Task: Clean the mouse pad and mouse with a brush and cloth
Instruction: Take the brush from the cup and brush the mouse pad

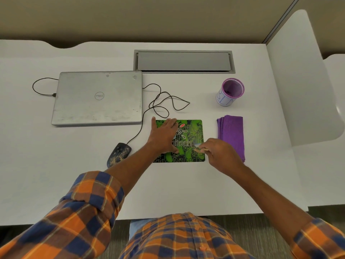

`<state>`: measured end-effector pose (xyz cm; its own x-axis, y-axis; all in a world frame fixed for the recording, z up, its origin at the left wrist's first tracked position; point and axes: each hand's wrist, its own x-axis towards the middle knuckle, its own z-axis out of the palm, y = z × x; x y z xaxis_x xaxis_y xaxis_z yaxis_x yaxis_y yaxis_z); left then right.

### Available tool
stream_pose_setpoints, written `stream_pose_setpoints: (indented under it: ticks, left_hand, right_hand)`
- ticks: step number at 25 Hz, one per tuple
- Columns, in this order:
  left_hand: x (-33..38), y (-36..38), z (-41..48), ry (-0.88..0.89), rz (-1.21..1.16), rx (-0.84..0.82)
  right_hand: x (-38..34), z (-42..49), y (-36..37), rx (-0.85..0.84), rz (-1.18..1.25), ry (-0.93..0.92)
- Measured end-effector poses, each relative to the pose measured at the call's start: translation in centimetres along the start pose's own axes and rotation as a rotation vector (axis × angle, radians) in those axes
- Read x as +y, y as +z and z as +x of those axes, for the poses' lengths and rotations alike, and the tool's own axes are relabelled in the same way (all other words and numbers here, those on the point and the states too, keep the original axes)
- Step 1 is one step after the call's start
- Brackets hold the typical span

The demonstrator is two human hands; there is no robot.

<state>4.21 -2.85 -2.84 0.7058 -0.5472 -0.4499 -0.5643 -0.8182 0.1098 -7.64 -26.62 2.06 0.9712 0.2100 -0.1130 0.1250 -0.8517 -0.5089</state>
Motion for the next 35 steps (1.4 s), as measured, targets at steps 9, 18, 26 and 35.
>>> stream_pose_setpoints:
  ticks: [9, 18, 26, 35]
  left_hand:
    - [0.1, -0.3, -0.1, -0.001, 0.003, -0.015]
    - [0.0, -0.2, -0.1, 0.003, -0.004, -0.006]
    - [0.0, -0.4, -0.2, 0.007, 0.017, -0.012]
    - [0.1, -0.4, -0.2, 0.005, 0.015, -0.020]
  right_hand:
    - [-0.9, 6.5, -1.4, 0.114, 0.064, -0.036]
    - [-0.1, 1.8, -0.1, -0.058, 0.007, -0.052]
    - [-0.4, 4.7, -0.4, 0.165, 0.531, 0.398]
    - [-0.5, 0.8, 2.4, 0.313, 0.705, 0.715]
